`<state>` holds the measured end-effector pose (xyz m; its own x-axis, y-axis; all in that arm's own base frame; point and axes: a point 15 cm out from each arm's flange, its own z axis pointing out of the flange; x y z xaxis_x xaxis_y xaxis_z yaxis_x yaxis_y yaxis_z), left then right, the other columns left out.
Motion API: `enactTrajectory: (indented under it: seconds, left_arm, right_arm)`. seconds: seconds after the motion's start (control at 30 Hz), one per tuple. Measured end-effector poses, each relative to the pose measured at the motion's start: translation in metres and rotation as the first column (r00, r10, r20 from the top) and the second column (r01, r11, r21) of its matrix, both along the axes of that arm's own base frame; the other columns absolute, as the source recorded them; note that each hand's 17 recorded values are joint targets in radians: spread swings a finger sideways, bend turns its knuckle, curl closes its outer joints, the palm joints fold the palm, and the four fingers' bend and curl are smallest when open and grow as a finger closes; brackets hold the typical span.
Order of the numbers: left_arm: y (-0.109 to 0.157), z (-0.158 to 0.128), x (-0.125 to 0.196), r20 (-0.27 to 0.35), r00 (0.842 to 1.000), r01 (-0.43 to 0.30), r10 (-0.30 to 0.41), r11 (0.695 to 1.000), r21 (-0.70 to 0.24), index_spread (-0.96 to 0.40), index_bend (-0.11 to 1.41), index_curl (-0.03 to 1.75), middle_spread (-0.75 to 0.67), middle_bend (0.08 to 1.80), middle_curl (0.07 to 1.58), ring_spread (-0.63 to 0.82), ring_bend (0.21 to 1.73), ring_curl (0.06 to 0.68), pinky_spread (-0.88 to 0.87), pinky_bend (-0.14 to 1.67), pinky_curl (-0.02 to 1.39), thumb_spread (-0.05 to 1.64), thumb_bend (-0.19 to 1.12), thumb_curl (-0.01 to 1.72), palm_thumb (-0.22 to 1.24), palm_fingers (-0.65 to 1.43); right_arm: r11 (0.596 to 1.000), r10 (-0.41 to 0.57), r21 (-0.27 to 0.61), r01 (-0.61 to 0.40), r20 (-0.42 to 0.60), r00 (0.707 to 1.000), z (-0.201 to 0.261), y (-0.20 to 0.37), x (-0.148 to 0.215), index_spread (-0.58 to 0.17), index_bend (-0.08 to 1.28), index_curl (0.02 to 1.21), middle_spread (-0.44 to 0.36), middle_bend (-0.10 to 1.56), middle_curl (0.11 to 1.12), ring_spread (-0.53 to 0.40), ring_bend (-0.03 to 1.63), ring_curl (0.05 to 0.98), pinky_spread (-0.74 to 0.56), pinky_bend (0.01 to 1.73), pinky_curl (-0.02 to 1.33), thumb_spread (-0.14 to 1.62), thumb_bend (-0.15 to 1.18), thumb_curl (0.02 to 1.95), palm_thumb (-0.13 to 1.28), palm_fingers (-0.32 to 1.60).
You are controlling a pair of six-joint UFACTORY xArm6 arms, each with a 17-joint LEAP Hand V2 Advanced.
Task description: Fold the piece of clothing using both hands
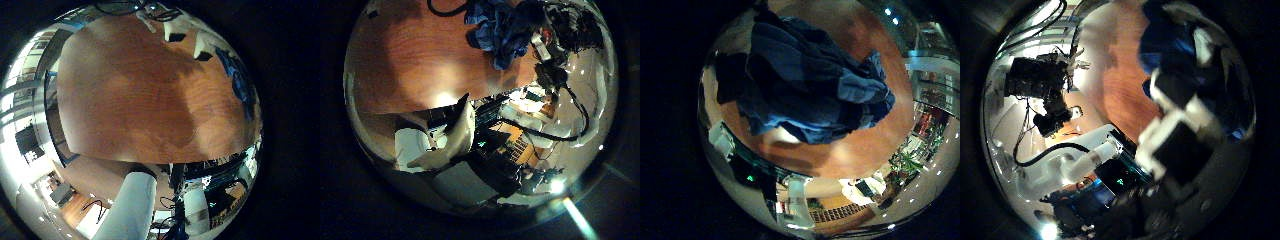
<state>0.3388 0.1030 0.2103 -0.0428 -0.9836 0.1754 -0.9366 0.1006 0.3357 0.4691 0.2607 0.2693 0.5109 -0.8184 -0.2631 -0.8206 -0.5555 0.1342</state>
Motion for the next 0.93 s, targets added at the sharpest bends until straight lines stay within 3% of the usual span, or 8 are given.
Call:
enactTrajectory:
  seconds: [0.1, 0.17, 0.23, 0.43, 0.53, 0.7, 0.93]
  left_arm:
    - [-0.002, 0.004, 0.001, 0.01, 1.0, 0.002, -0.002, 1.0, 0.002, -0.08, 0.19, 0.48, 0.1, 0.18, 0.35, 0.19, 0.58, 0.228, 0.22, 0.23, 0.39, 1.2, -0.02, 0.3, 0.31, 0.29]
    - [-0.009, 0.008, 0.003, 0.02, 1.0, 0.009, -0.009, 1.0, -0.001, -0.08, 0.19, 0.48, 0.1, 0.18, 0.34, 0.19, 0.58, 0.228, 0.22, 0.23, 0.39, 1.2, -0.02, 0.3, 0.31, 0.29]
    - [-0.016, 0.015, 0.003, 0.031, 0.999, 0.015, -0.015, 1.0, -0.001, -0.08, 0.19, 0.48, 0.1, 0.18, 0.34, 0.19, 0.58, 0.228, 0.22, 0.23, 0.39, 1.2, -0.02, 0.3, 0.31, 0.29]
    - [-0.055, 0.042, -0.003, 0.051, 0.998, 0.032, -0.033, 0.999, 0.007, -0.08, 0.19, 0.48, 0.1, 0.18, 0.34, 0.19, 0.58, 0.23, 0.22, 0.23, 0.39, 1.2, -0.02, 0.3, 0.31, 0.3]
    - [-0.071, 0.057, -0.007, 0.064, 0.998, 0.027, -0.029, 0.999, 0.022, -0.08, 0.19, 0.48, 0.1, 0.18, 0.34, 0.19, 0.58, 0.231, 0.22, 0.23, 0.39, 1.2, -0.02, 0.3, 0.31, 0.3]
    - [-0.096, 0.063, -0.015, 0.063, 0.998, 0.004, -0.007, 0.999, 0.044, -0.08, 0.19, 0.48, 0.1, 0.18, 0.34, 0.19, 0.58, 0.231, 0.22, 0.23, 0.39, 1.2, -0.02, 0.31, 0.31, 0.3]
    - [-0.128, 0.071, -0.023, 0.052, 0.999, 0.006, -0.009, 0.998, 0.058, -0.08, 0.19, 0.49, 0.11, 0.18, 0.34, 0.19, 0.59, 0.23, 0.22, 0.23, 0.39, 1.2, -0.02, 0.31, 0.32, 0.29]
  right_arm:
    - [0.999, -0.018, 0.052, 0.014, 0.076, 0.997, 0.047, -0.014, 0.004, -0.437, 0.29, 0.56, -0.127, 0.61, 0.56, -0.144, 1.07, 0.62, -0.13, 0.9, 0.98, 1.23, -0.02, 0.64, 0.7, 0.01]
    - [0.997, -0.028, 0.08, 0.019, 0.119, 0.993, 0.075, -0.028, 0.004, -0.451, 0.32, 0.53, -0.152, 0.56, 0.53, -0.102, 1.0, 0.571, -0.03, 0.83, 0.94, 1.26, 0.03, 0.65, 0.8, 0.06]
    - [0.994, -0.046, 0.109, 0.029, 0.156, 0.987, 0.1, -0.045, 0.001, -0.46, 0.37, 0.52, -0.176, 0.55, 0.5, -0.091, 0.96, 0.536, 0.05, 0.75, 0.9, 1.27, 0.08, 0.68, 0.9, 0.14]
    - [0.976, -0.184, 0.153, 0.158, 0.176, 0.967, 0.148, -0.124, -0.027, -0.456, 0.4, 0.51, -0.163, 0.54, 0.48, -0.067, 0.9, 0.49, 0.25, 0.61, 0.82, 1.26, 0.08, 0.71, 0.94, 0.21]
    - [0.98, -0.182, 0.1, 0.17, 0.136, 0.974, 0.152, -0.15, -0.05, -0.453, 0.41, 0.5, -0.139, 0.54, 0.47, -0.043, 0.85, 0.469, 0.33, 0.53, 0.77, 1.26, 0.02, 0.7, 0.87, 0.21]
    - [0.983, -0.156, -0.082, 0.162, 0.072, 0.985, 0.153, -0.2, -0.091, -0.44, 0.41, 0.49, -0.114, 0.54, 0.46, -0.015, 0.78, 0.43, 0.41, 0.42, 0.68, 1.29, -0.02, 0.68, 0.78, 0.22]
    - [0.984, -0.142, -0.114, 0.138, -0.029, 0.989, 0.118, -0.211, -0.124, -0.424, 0.38, 0.46, -0.091, 0.53, 0.44, 0.009, 0.69, 0.378, 0.45, 0.33, 0.59, 1.34, -0.01, 0.63, 0.69, 0.26]
